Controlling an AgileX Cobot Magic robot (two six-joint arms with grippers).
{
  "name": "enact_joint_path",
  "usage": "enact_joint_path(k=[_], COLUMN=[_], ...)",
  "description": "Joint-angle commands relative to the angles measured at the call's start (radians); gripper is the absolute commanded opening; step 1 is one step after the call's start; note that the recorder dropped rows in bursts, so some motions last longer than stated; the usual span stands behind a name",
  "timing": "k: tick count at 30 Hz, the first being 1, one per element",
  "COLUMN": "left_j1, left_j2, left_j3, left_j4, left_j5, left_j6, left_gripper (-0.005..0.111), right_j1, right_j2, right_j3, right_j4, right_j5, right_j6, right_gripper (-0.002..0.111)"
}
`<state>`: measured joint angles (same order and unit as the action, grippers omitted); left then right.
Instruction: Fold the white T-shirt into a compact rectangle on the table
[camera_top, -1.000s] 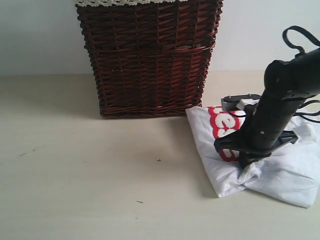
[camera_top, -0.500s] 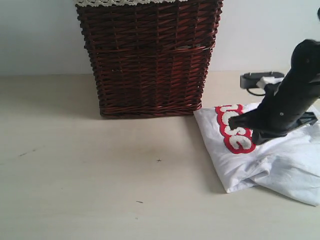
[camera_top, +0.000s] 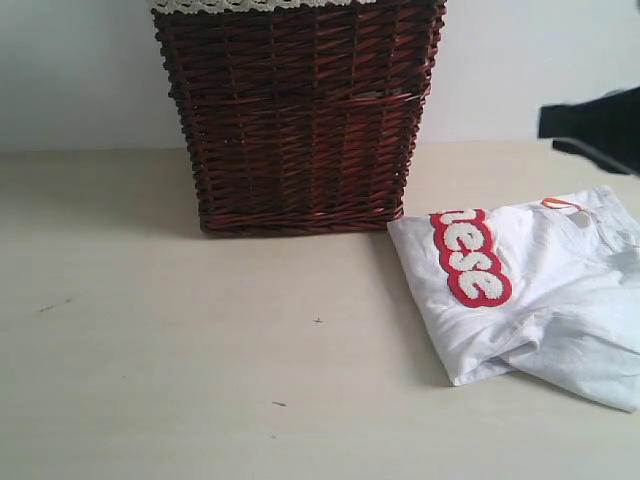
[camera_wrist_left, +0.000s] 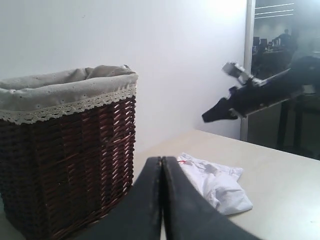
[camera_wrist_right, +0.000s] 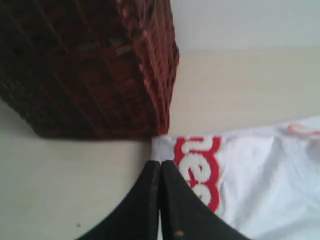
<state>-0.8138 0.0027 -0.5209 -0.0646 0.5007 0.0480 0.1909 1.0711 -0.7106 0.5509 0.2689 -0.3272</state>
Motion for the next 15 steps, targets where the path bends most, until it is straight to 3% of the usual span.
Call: enact_joint_path(k=[1, 15], left_j1=[-0.002, -0.002], left_j2=[-0.003, -0.003], left_j3=[0.009, 0.009], left_j4=[0.005, -0.001], left_j5=[-0.002, 0.049], left_j6=[-0.003, -0.003], left_gripper=[0.0, 0.0], right_j1=[-0.005, -0.005], right_j2=[-0.272, -0.919], right_j3=[0.035, 0.035], right_j4=[0.02, 0.0], right_j5=[-0.04, 0.074], right_j6=[-0.016, -0.02], right_gripper=[0.0, 0.0])
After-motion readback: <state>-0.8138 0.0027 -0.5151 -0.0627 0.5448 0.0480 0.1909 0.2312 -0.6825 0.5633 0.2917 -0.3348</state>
